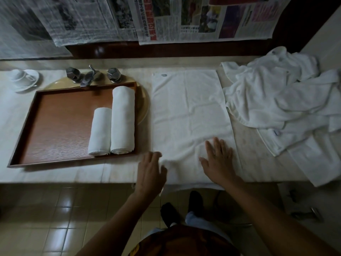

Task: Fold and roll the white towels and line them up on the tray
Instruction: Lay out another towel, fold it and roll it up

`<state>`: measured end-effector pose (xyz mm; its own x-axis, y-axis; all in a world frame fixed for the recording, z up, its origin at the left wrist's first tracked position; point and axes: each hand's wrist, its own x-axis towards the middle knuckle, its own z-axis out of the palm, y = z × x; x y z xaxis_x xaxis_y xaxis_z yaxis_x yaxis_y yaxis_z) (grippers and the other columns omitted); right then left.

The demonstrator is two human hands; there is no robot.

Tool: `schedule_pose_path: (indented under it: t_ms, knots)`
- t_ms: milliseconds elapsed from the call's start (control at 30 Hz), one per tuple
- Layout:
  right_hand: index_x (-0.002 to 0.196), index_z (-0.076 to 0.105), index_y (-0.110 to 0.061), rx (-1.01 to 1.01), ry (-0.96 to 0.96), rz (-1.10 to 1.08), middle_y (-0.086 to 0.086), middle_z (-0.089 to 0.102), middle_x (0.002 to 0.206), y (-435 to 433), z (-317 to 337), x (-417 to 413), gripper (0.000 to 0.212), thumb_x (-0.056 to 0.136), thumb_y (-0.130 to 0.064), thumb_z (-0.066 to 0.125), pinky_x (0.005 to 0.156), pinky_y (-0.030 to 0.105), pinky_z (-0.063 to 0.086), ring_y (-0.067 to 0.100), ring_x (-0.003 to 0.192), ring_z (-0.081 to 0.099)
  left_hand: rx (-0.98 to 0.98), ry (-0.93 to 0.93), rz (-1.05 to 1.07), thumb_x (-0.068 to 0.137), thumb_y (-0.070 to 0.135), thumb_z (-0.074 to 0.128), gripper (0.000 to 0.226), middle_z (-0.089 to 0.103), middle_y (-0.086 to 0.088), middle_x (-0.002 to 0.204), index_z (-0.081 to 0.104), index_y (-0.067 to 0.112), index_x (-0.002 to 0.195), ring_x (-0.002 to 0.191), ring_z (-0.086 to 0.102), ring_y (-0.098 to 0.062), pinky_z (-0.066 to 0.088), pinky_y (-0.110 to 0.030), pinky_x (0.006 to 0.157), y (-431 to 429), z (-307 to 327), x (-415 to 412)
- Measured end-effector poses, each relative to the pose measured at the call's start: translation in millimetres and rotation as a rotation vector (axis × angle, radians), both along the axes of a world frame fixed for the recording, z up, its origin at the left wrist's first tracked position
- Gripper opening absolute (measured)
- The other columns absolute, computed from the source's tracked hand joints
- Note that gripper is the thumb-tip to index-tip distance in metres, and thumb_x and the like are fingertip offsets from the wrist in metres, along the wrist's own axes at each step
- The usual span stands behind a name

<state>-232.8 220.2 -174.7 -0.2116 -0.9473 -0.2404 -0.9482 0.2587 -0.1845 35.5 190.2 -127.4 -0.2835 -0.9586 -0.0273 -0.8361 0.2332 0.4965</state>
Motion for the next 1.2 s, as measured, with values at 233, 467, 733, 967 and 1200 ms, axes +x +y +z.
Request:
schedule_pose_path:
  t_ms: [233,467,733,967,1200]
  knots:
    - [0.163,0.007,-0.034,0.002,-0.014,0.138,0.003,-0.004,0.173,2.2,0.5,24.6,0.074,0.1,-0.065,0.03,0.124,0.062,0.009,0.028,0.158,-0.004,0.107,-0.259,-0.309,0.108,0.053,0.019,0.066,-0.009,-0.005,0.173,0.004,0.025,0.166,0.159,-0.013,-0.022,0.006,-0.05,0.129,-14.8,-44.6,-23.0]
    - [0.163,0.02,-0.028,-0.005,0.009,0.034,0.002,0.01,0.172,19.6,4.3,-14.8,0.076,0.097,-0.066,0.025,0.121,0.058,0.017,0.027,0.157,0.01,0.023,-0.306,-0.209,0.109,0.05,0.009,0.063,0.009,-0.003,0.171,0.013,0.021,0.165,0.159,-0.001,-0.023,-0.008,-0.041,0.128,-7.5,-54.3,54.1]
    - [0.156,0.036,-0.027,-0.033,0.001,-0.056,0.01,0.024,0.166,12.1,17.4,4.6,0.076,0.092,-0.064,0.056,0.12,0.054,0.026,0.034,0.152,0.02,0.067,-0.163,-0.291,0.105,0.028,0.045,0.071,-0.006,-0.004,0.171,0.01,0.024,0.166,0.159,-0.009,-0.02,0.002,-0.039,0.129,-7.2,-31.3,14.7]
    - [0.162,0.015,-0.035,0.093,-0.074,-0.033,0.003,-0.004,0.172,-8.6,16.3,-7.8,0.081,0.096,-0.071,0.042,0.125,0.054,0.009,0.029,0.157,-0.004,0.106,-0.381,-0.389,0.098,0.072,0.018,0.084,-0.004,-0.014,0.172,0.009,0.022,0.165,0.159,-0.004,-0.031,0.017,-0.049,0.128,-30.4,-40.3,-3.4]
    - [0.162,0.016,-0.036,0.091,-0.072,-0.02,0.001,-0.001,0.172,1.1,21.0,-10.6,0.08,0.096,-0.07,0.044,0.125,0.05,0.011,0.026,0.157,0.0,0.121,-0.316,-0.38,0.099,0.069,0.035,0.083,-0.002,-0.01,0.173,0.012,0.025,0.165,0.16,-0.002,-0.027,0.015,-0.045,0.129,-26.4,-36.1,1.5]
